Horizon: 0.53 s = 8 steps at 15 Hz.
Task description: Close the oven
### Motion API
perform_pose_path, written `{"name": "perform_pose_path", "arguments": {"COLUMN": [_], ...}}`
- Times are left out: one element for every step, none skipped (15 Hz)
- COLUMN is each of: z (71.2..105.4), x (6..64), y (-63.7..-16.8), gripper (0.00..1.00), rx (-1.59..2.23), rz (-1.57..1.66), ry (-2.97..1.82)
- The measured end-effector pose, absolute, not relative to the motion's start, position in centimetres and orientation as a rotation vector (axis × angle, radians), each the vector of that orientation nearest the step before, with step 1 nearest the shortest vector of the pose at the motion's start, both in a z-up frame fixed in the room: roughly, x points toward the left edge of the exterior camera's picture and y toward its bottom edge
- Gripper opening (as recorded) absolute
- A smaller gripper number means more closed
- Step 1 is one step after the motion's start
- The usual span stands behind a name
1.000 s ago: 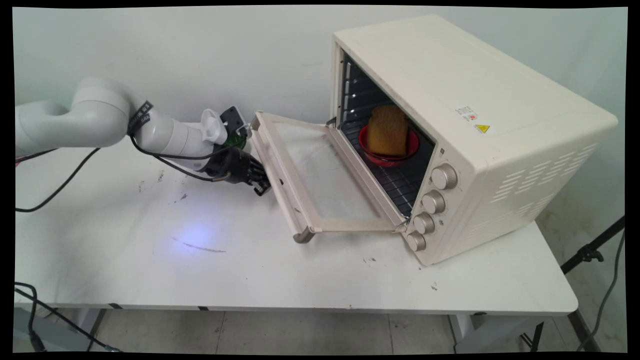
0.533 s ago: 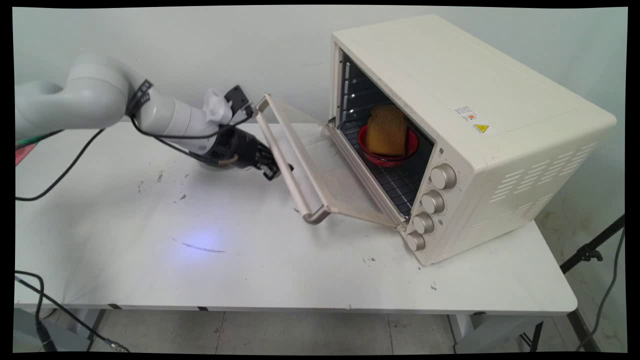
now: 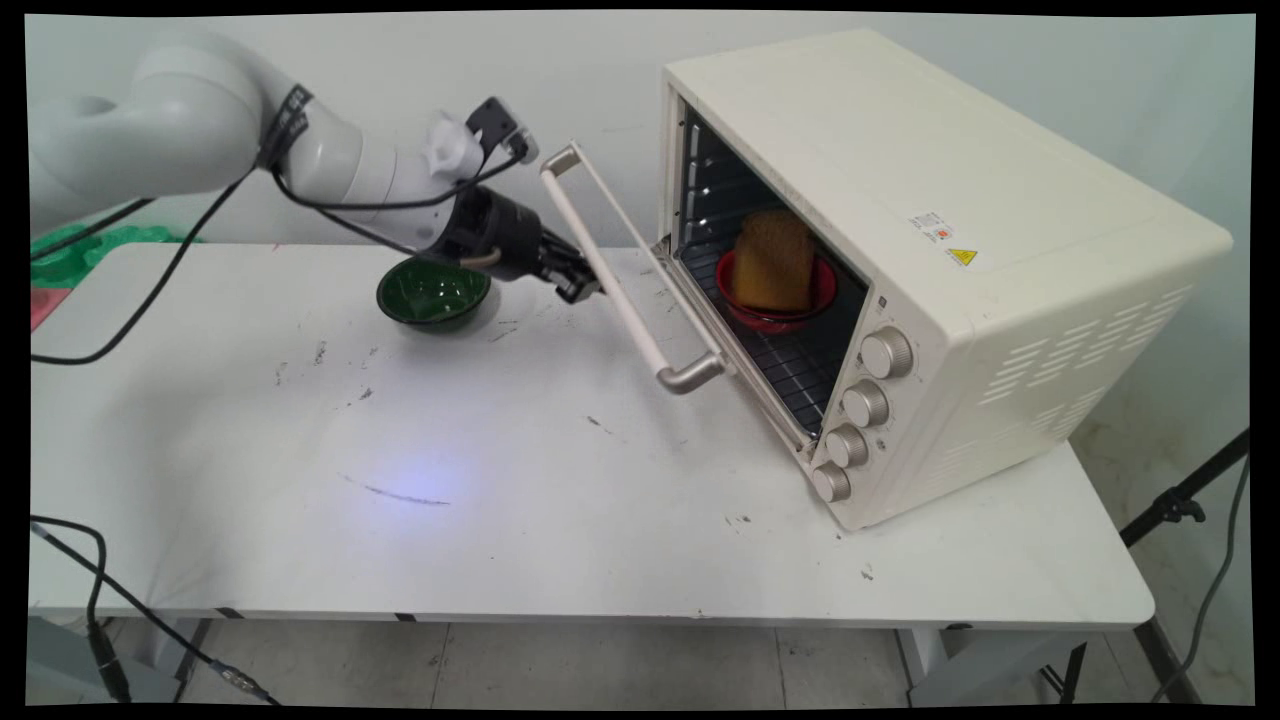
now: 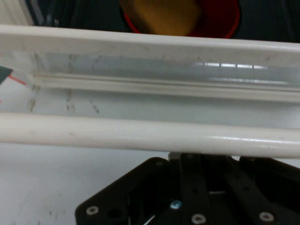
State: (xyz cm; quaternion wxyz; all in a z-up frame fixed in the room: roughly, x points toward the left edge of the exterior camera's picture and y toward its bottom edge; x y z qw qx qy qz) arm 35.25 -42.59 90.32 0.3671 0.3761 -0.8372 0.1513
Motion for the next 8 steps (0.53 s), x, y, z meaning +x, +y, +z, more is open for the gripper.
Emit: {"name": "perform_pose_path", "arguments": {"z": [90.7,91.2,91.7,92.1,92.5,92.7,93.1,93.5], "x": [35.1,34.9,34.8,34.7,34.6,34.5,34.5,34.4], "y": [-42.8,-43.0,-43.3,-43.4,-43.6,-43.7,-43.8,-44.0], "gripper": [0.0,0.0,0.0,0.0,0.0,0.0,0.0,0.0], "rx": [0.964,0.96,0.956,0.952,0.947,0.945,0.94,0.934], "rz": [0.391,0.394,0.398,0.402,0.406,0.408,0.412,0.415], "ry": [-2.147,-2.143,-2.139,-2.137,-2.136,-2.135,-2.133,-2.131]}}
